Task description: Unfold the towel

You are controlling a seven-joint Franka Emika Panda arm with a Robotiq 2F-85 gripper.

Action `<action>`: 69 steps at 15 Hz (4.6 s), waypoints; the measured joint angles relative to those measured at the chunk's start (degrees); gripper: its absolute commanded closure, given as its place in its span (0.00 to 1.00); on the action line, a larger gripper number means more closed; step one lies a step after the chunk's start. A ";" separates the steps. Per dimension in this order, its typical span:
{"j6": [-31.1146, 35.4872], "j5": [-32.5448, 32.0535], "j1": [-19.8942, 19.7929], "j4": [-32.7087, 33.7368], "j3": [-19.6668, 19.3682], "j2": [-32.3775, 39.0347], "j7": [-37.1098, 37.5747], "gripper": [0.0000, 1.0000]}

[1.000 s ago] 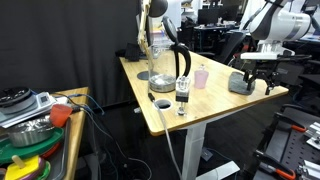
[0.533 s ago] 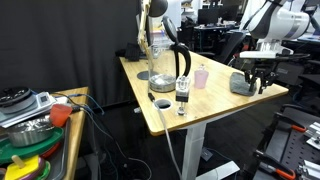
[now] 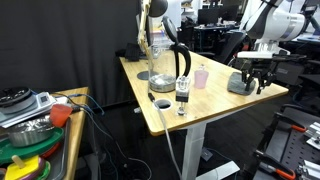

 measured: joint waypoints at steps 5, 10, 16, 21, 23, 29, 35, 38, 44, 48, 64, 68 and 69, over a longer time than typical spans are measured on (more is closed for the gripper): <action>-0.05 2.55 0.00 2.11 0.53 1.54 -1.21 1.00; -0.93 5.37 -0.01 3.87 0.96 3.05 -2.05 1.00; -3.25 6.56 -0.16 5.31 0.82 4.04 -2.65 1.00; -3.52 6.48 -0.10 5.73 0.75 4.11 -2.85 1.00; -3.52 6.20 -0.06 5.96 0.75 4.10 -3.11 1.00; -3.91 3.49 0.03 6.53 0.72 3.54 -3.68 1.00; -5.27 -0.80 0.68 7.41 0.72 1.12 -3.83 1.00; -5.81 -2.01 0.78 7.99 0.72 -0.15 -3.86 1.00; -6.99 -8.55 1.16 11.11 0.67 0.08 -1.92 1.00; -7.25 -18.24 3.54 15.01 0.66 0.43 3.70 1.00; -9.68 -42.36 15.88 27.53 2.03 10.89 13.71 1.00; -9.65 -44.39 17.69 27.80 2.88 11.14 13.86 1.00; -9.65 -44.95 18.31 27.82 3.15 11.48 14.05 1.00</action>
